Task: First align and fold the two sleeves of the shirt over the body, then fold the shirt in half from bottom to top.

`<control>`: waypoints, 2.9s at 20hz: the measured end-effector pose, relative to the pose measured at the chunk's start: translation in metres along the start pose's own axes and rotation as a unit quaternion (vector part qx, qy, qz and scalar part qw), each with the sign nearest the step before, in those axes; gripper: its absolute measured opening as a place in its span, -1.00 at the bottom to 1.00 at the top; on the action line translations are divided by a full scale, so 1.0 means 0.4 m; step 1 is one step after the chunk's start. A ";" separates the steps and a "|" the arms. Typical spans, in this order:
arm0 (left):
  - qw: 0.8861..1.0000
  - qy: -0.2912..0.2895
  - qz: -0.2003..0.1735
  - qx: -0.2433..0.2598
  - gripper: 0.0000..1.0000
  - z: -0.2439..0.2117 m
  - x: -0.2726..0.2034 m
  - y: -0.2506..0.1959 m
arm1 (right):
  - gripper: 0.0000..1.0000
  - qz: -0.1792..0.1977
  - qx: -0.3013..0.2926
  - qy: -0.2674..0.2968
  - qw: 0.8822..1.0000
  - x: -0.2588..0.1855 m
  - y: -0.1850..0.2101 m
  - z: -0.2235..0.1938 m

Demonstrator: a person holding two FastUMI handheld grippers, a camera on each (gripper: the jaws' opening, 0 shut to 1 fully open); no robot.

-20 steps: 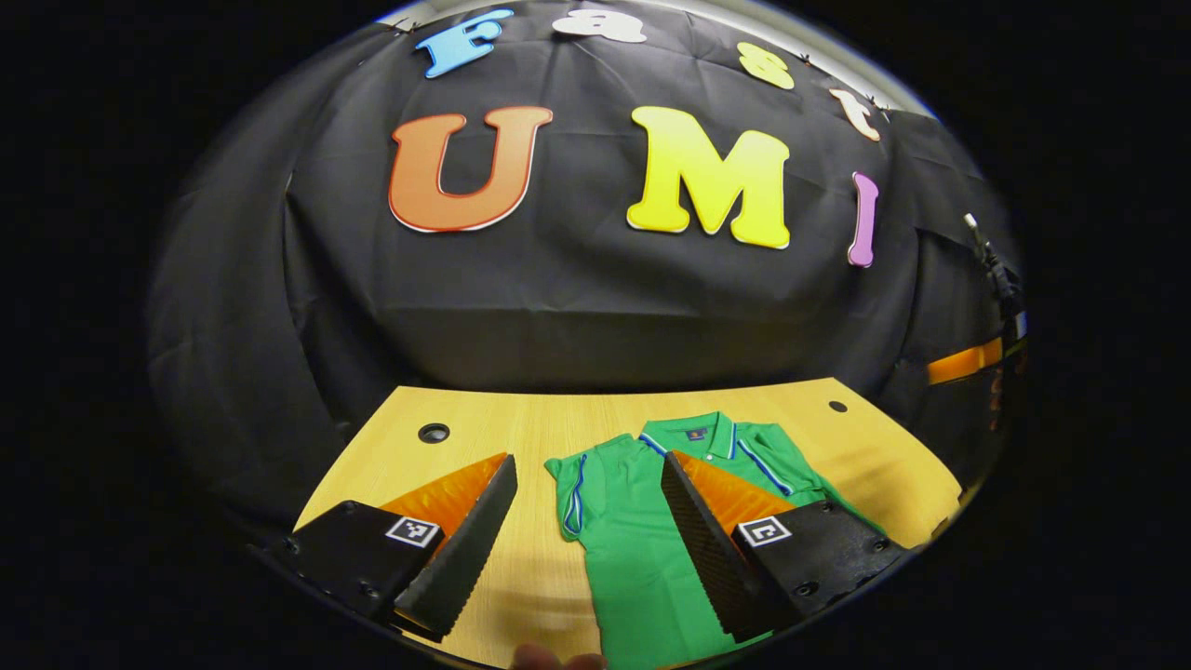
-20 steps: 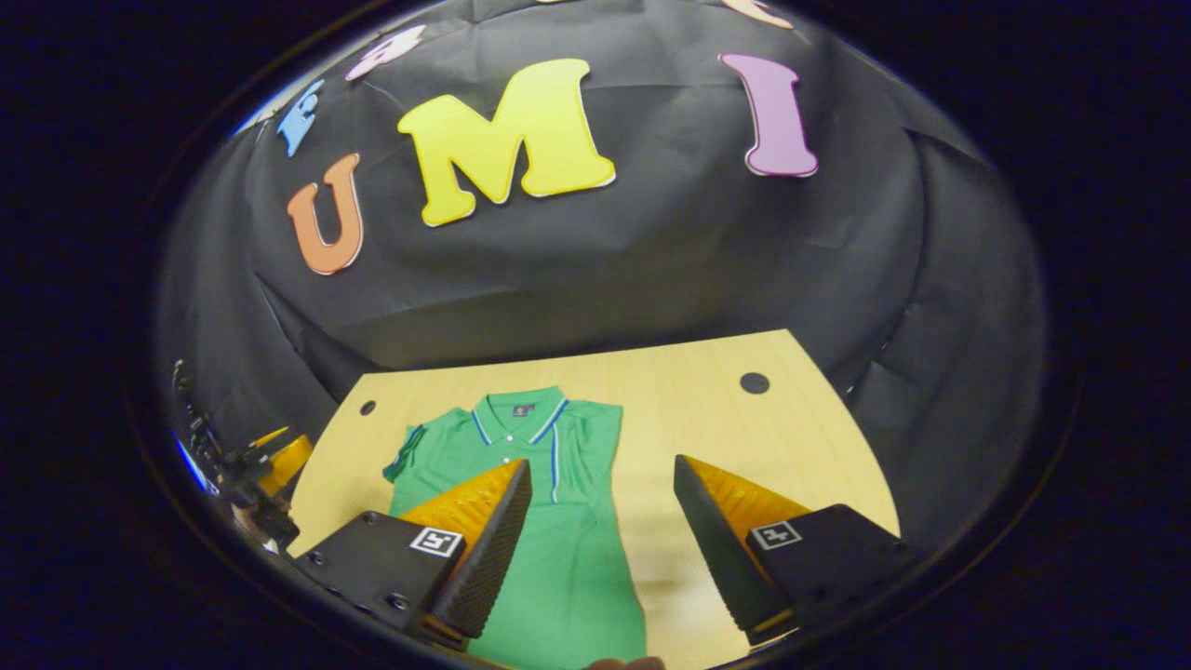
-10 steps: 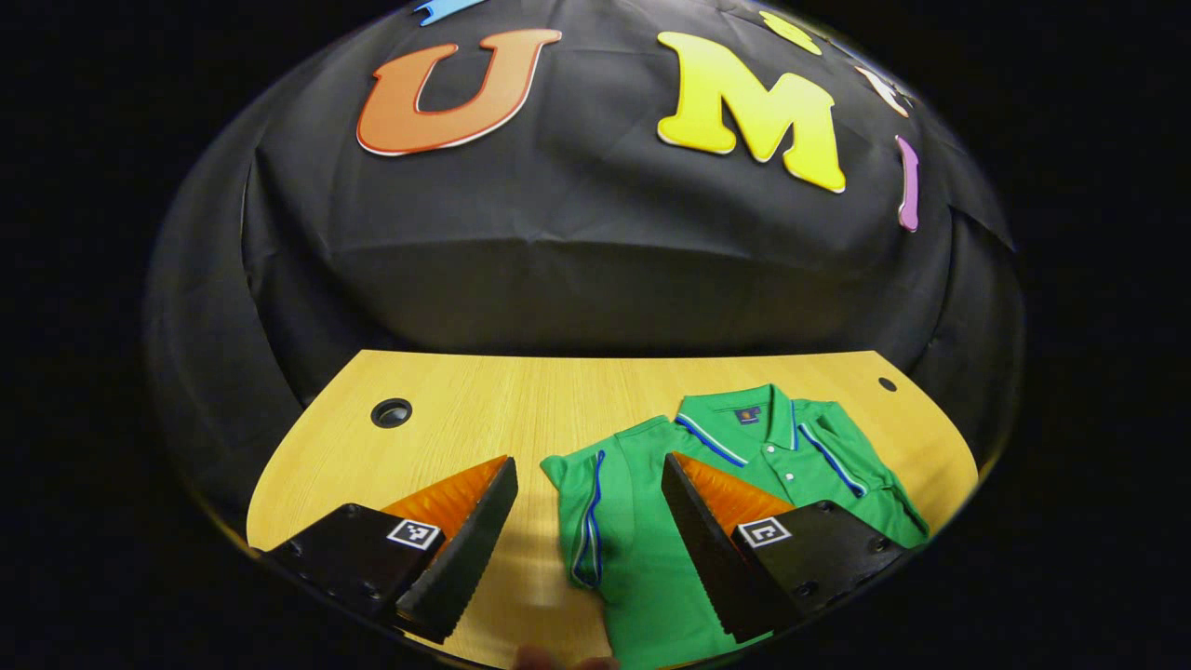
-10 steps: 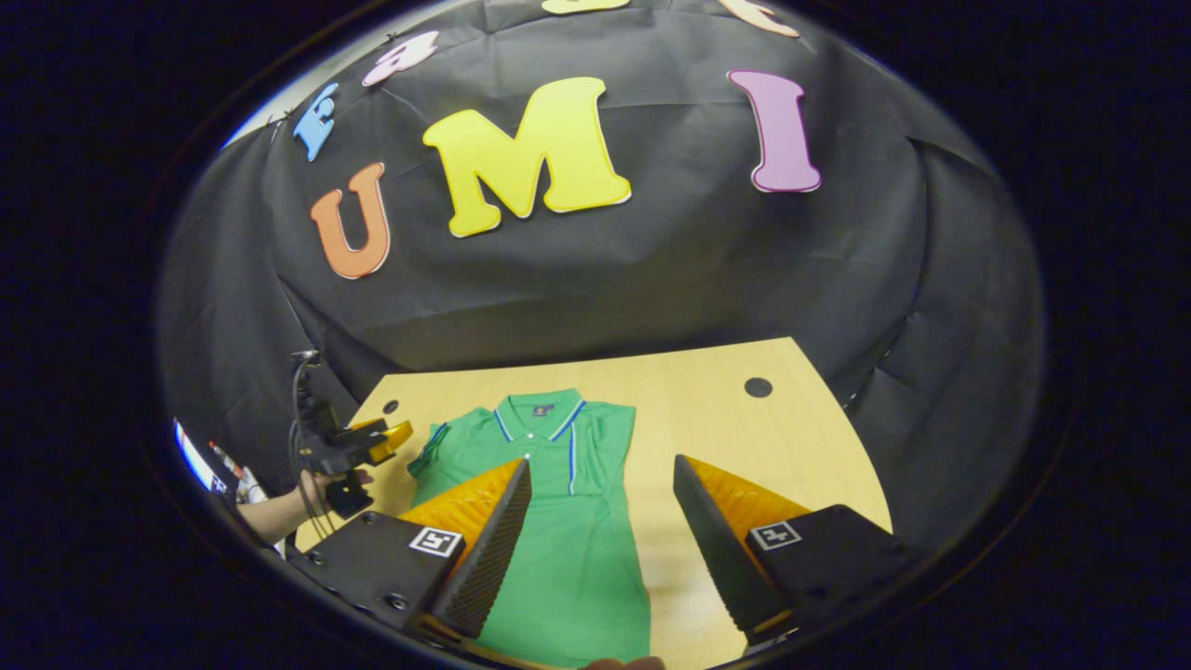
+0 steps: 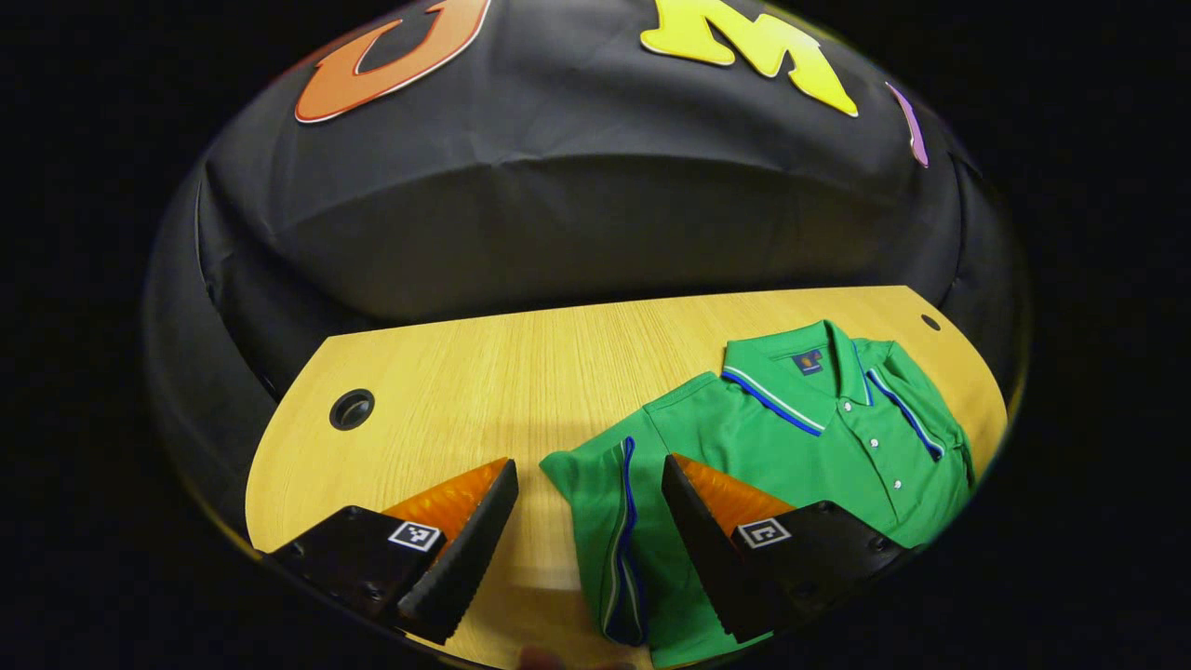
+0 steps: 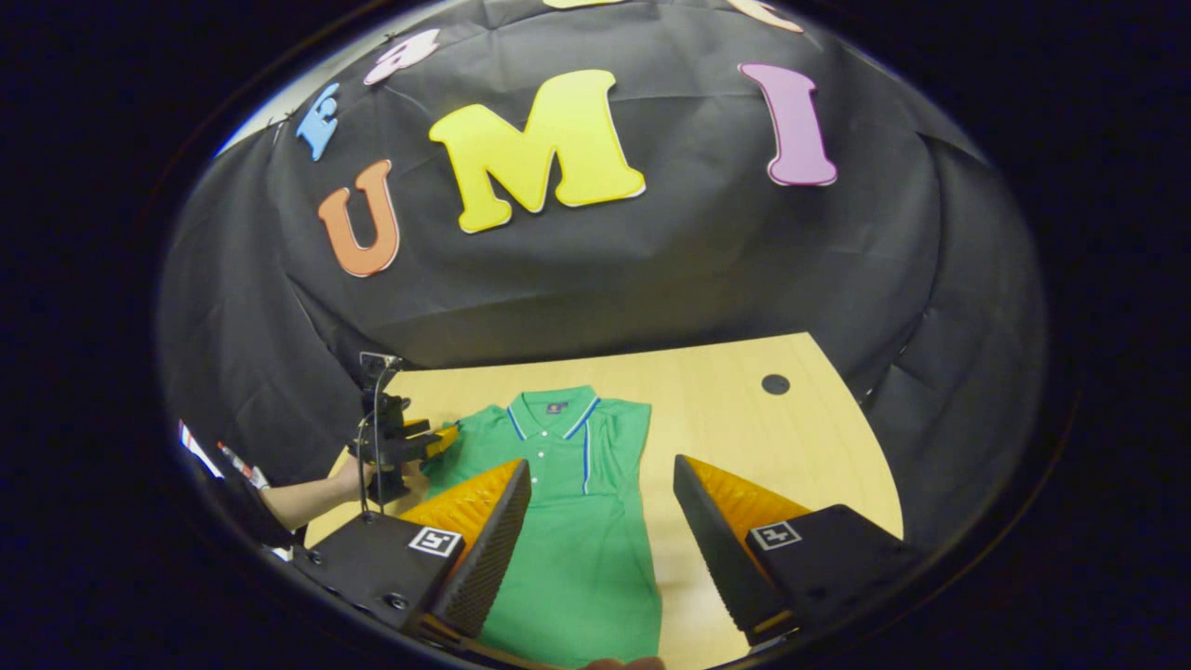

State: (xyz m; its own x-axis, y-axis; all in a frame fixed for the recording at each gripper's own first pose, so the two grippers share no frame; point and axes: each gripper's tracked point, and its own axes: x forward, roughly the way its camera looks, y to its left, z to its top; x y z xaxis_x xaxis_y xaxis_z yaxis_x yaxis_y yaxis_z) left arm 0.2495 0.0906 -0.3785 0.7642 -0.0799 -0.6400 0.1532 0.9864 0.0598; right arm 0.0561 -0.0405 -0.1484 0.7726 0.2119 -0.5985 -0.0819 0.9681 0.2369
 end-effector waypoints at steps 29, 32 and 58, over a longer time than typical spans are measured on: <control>1.000 0.016 -0.012 0.014 -0.87 0.103 -0.056 -0.399 | 0.92 -0.034 0.133 -0.024 0.990 -0.178 -0.192 -0.191; 0.998 0.036 -0.050 0.005 -0.67 0.072 -0.064 -0.481 | 0.92 -0.044 0.140 -0.020 0.989 -0.189 -0.215 -0.211; 0.964 0.203 -0.169 0.034 1.00 -0.639 -0.927 -0.272 | 0.97 -0.010 -0.187 0.241 0.952 -0.148 -0.193 -0.757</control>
State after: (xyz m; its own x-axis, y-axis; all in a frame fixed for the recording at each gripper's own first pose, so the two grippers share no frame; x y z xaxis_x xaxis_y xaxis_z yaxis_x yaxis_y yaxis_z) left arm -0.2107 0.0496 -0.3435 0.3575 -0.3190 -0.8777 0.4020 0.9009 -0.1636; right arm -0.1740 -0.0870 -0.3629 0.4048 0.1422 -0.9033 -0.3585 0.9334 -0.0137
